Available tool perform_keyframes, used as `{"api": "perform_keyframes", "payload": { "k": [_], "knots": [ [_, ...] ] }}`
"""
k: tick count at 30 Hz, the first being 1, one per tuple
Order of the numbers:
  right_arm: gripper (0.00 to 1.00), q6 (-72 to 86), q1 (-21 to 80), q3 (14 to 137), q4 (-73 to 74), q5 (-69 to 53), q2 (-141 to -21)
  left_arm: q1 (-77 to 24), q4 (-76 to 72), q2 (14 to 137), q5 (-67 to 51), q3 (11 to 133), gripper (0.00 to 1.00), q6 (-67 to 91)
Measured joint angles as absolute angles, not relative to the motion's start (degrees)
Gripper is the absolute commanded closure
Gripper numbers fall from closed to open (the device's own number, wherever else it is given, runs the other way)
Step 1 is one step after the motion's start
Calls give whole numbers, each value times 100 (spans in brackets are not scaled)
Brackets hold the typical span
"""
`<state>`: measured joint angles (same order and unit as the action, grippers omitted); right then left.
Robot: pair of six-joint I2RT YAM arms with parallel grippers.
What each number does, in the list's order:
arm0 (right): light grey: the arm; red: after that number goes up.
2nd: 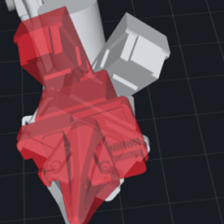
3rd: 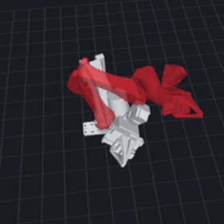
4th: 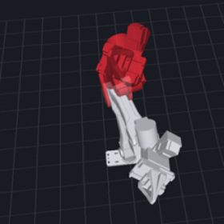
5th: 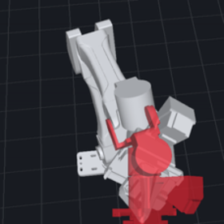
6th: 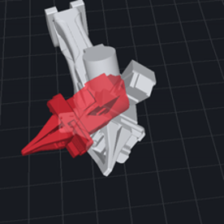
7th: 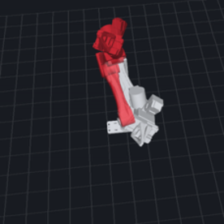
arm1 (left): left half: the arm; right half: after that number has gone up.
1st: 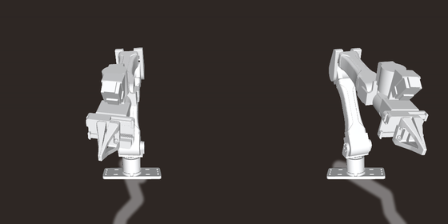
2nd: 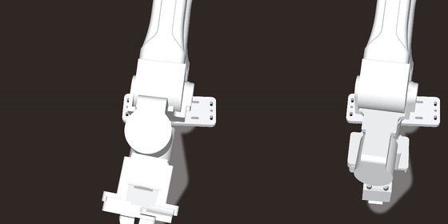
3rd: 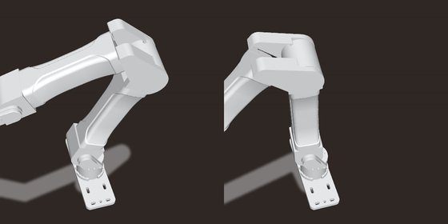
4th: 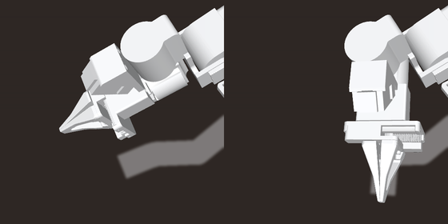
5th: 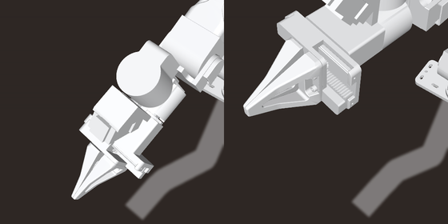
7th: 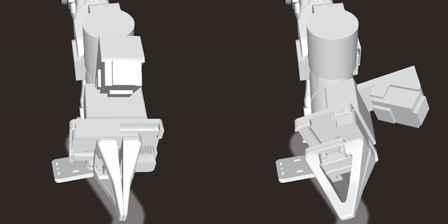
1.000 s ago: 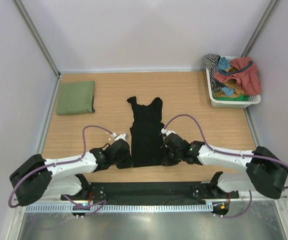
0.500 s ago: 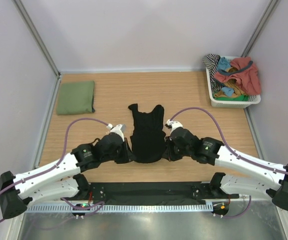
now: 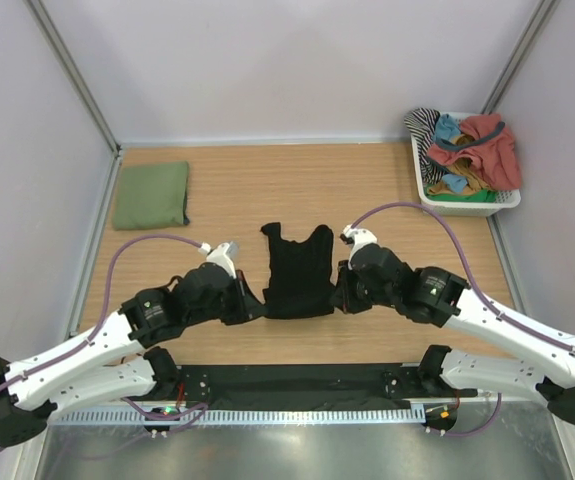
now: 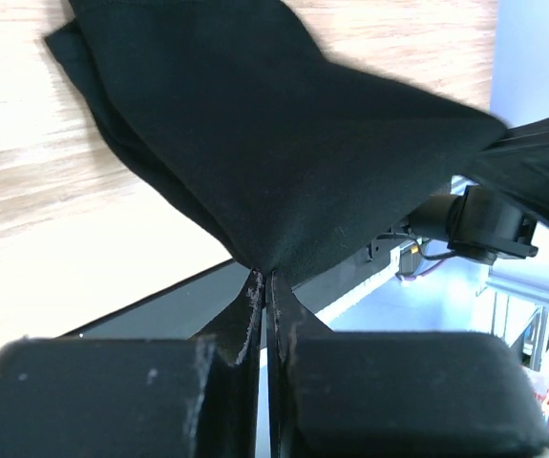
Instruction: Fold and stack the tank tops
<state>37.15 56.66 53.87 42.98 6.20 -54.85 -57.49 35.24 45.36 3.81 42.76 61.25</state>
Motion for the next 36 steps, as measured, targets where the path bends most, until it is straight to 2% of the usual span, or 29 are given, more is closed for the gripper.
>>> {"api": "perform_keyframes", "payload": {
  "k": [12,24,30,36],
  "knots": [
    [97,3811,5677,4950,4558,539,-5426,-6117,3306,4751,377,3942,100,6414],
    [97,3540,5529,6458,4987,1968,-6692,-6084,3494,5658,1492,5317,100,6191],
    [98,3148,4847,6954,4895,1997,-7266,-5704,3527,6106,1721,5701,100,5970],
    [98,2801,4108,7225,4670,1562,-7780,-4893,3496,6617,1632,6130,100,5721]
  ]
}}
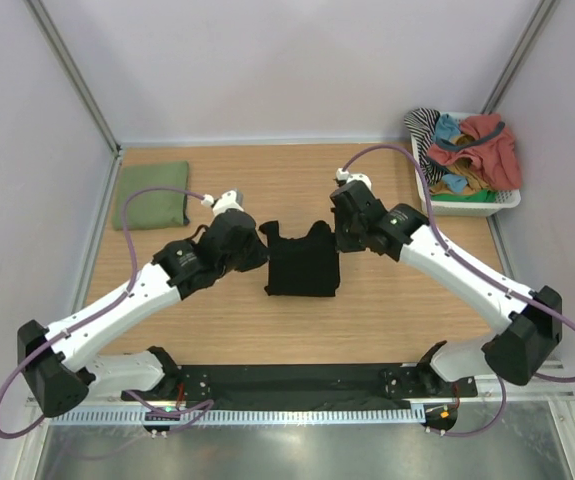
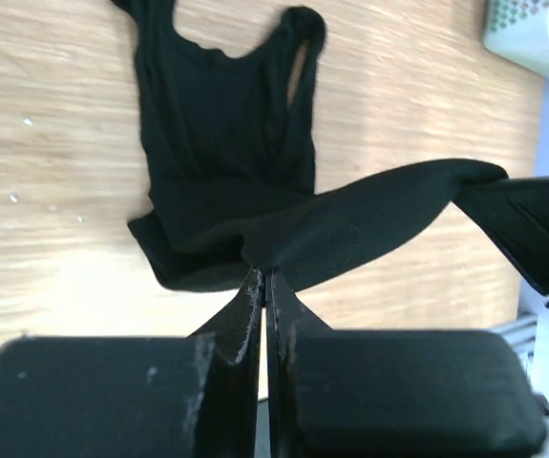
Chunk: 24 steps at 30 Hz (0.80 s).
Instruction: Fold and stack the tank tops
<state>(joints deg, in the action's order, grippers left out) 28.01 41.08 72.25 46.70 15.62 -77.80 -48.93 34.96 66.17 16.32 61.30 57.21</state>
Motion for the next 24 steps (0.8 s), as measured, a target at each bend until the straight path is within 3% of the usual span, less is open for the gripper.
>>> {"api": "perform_keyframes", "payload": {
  "k": [16,24],
  "knots": [
    [98,2333,2945,8464,4152,687,-9688,-3479,3057,8549,893,7310,100,5094],
    [95,2276,2515,10077,4014,325,-11284,-2692,2812,9863,582,8206,100,4919]
  ]
}}
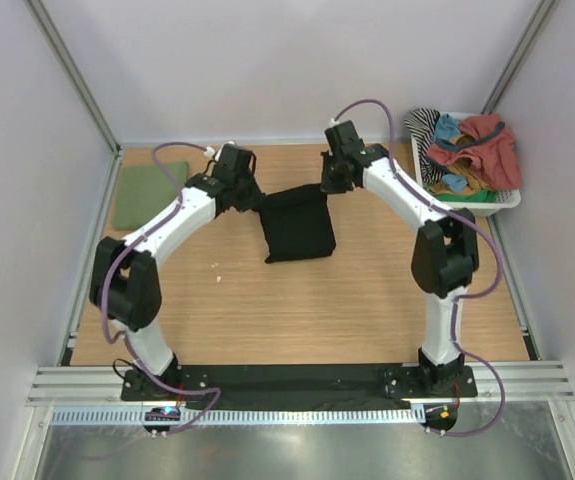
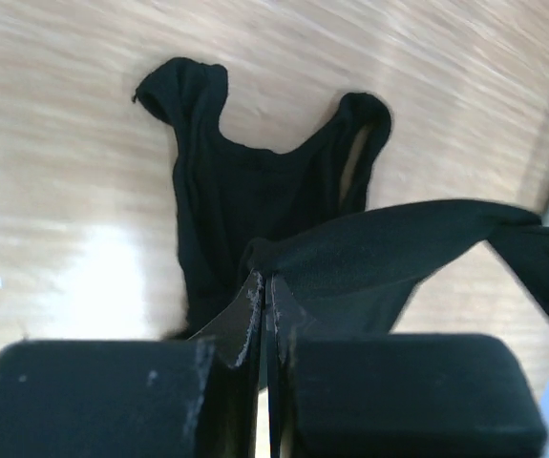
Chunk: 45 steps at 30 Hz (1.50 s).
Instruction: Fold and stack the tank tops
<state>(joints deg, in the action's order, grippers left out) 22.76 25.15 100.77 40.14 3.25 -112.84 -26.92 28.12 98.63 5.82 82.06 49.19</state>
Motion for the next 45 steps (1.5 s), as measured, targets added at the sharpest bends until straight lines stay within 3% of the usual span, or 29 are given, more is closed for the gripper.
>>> {"api": "perform_keyframes", "payload": {
  "k": [3,5,6,10,11,14,20,31,35,36,39,45],
  "knots": [
    [93,2276,2401,11196,3970,235,-12171,-2364,2687,10610,386,8733,100,4899],
    [53,2290,2316,11854,3734,84,-12792,-2163,2598,11225,281,9244,98,4884],
    [45,2292,2270,12097,3553,38,-13074,-2064,2569,11555,268,9518,98,4875],
    [38,2316,2091,12416,2921,-314,-13806,-1710,2338,12639,180,10368,95,4882],
    [34,2333,2047,12374,2840,-390,-13891,-1623,2294,12785,161,10401,86,4882],
    [28,2342,1955,11795,2429,-506,-13760,-1415,2333,12954,150,10398,40,4799],
    [28,2276,1907,10486,1938,-827,-13032,-1297,2239,12805,163,10191,38,4751],
    [35,2333,1920,9789,1562,-1863,-12816,-1347,1776,11640,-327,8438,38,4803],
    [51,2416,1946,8853,1398,-1946,-12394,-1426,1645,10925,-397,7736,39,4799],
    [61,2429,1959,8606,1396,-1955,-12232,-1481,1614,10744,-410,7577,40,4799],
    [73,2471,2049,7983,1378,-1949,-11802,-1747,1422,10245,-464,7100,41,4801],
    [92,2462,2220,7022,1330,-1896,-10991,-2156,1129,9673,-744,6294,43,4799]
  ]
}}
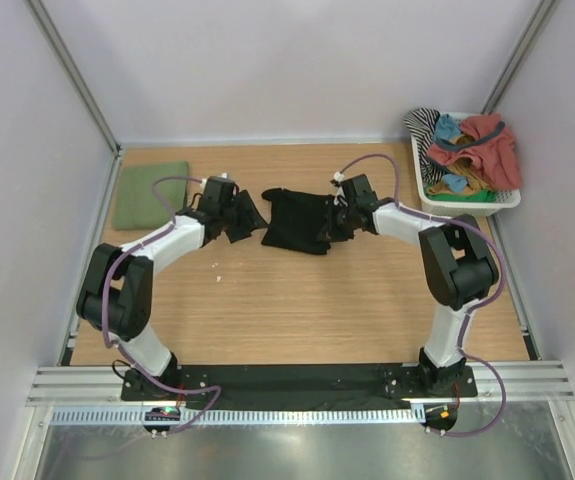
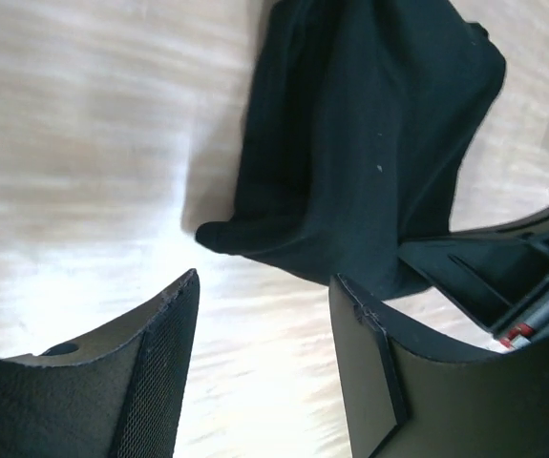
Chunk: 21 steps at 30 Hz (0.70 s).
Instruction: Fold and stack the tank tops
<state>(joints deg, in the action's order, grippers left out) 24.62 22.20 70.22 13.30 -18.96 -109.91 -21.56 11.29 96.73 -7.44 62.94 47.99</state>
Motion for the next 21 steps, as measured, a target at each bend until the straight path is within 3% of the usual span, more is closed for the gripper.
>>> {"api": "perform_keyframes", "payload": {
  "k": [8,10,11,14,21],
  "knots": [
    [92,2421,2432,5483,1269,-1772,-9657,-2373,1081,8510,-888,5264,43,4768],
    [79,2416,2488,5015,1302,-1739,-9233,-2563,1094,8121,-895,5085,42,4755],
    [62,2427,2512,4814,1304,-1723,-9050,-2665,1092,7964,-906,5013,42,4751],
    [44,2427,2565,4134,1481,-1564,-8287,-3028,1092,7636,-913,4831,40,4753],
    [41,2648,2576,3645,2093,-875,-6840,-3642,1184,7620,-854,4737,39,4729]
  ]
}}
